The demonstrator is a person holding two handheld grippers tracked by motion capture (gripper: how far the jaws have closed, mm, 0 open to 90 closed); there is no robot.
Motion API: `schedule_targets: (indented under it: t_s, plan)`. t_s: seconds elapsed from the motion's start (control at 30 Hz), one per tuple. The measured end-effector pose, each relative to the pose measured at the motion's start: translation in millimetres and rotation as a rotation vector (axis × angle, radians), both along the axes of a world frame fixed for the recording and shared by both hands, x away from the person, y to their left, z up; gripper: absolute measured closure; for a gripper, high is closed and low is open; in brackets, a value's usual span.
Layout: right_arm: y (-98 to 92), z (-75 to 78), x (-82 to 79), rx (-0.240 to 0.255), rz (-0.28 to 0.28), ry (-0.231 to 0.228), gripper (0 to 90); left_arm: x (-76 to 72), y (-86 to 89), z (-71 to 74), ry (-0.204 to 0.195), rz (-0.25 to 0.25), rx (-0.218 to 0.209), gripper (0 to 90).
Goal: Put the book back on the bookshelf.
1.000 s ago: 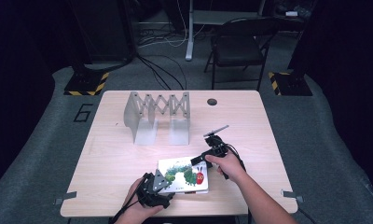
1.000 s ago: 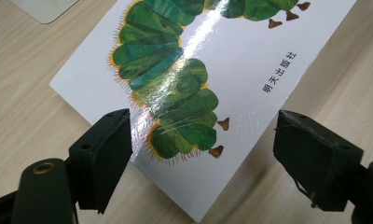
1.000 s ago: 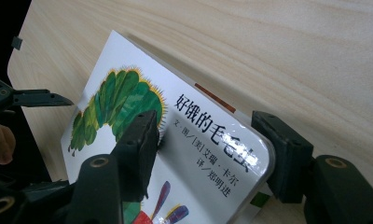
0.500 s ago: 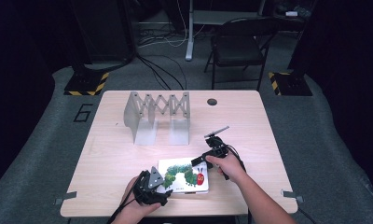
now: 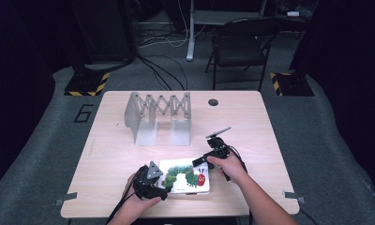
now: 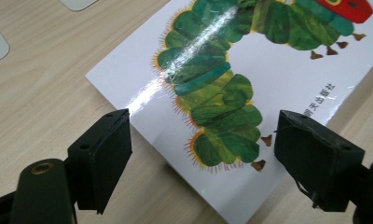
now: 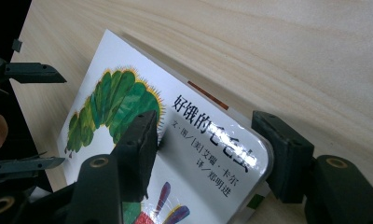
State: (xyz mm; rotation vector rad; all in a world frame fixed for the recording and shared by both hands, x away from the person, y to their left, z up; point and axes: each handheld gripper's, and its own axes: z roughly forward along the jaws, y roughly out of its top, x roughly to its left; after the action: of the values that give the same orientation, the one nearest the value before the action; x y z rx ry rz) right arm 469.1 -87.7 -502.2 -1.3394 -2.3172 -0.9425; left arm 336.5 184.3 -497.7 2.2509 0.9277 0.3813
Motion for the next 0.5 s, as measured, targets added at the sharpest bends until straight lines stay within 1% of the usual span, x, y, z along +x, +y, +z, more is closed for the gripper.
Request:
schedule_targets:
  t_s: [0.07,0.1,0.17,0.2,0.23,0.37,0.4,0.43,0.5]
  plan:
    - [-0.1,0.0,0.1,0.0,0.0,0.0,42.0,1.0,0.1,-1.0,-0.002,0.006,0.003,18.2]
    - [-0.1,0.0,0.1,0.001,0.0,0.0,42.0,0.8,-0.5,-2.3,0.008,0.009,-0.015,18.0]
    - [-0.1,0.0,0.1,0.0,0.001,0.0,42.0,0.9,-0.4,-2.7,0.008,0.007,-0.014,16.9]
    - [-0.1,0.0,0.1,0.0,0.001,0.0,42.0,1.5,0.8,-2.0,0.012,-0.004,-0.001,16.6]
    - [0.0,0.0,0.1,0.0,0.0,0.001,42.1,0.9,0.2,-3.4,-0.002,0.008,-0.006,16.4]
    - [0.2,0.1,0.0,-0.003,0.001,-0.002,42.1,0.1,1.2,-6.4,0.006,0.021,-0.036,15.7]
    - [0.2,0.2,0.0,-0.004,0.001,-0.002,42.2,0.9,2.3,-6.4,0.002,0.018,-0.025,15.2]
    - [0.2,0.3,0.0,-0.004,0.002,-0.002,42.2,1.3,2.8,-6.9,0.006,0.017,-0.031,14.9]
    - [0.3,0.5,-0.3,-0.008,0.004,-0.006,42.1,1.5,2.9,-8.1,0.001,0.023,-0.037,14.2]
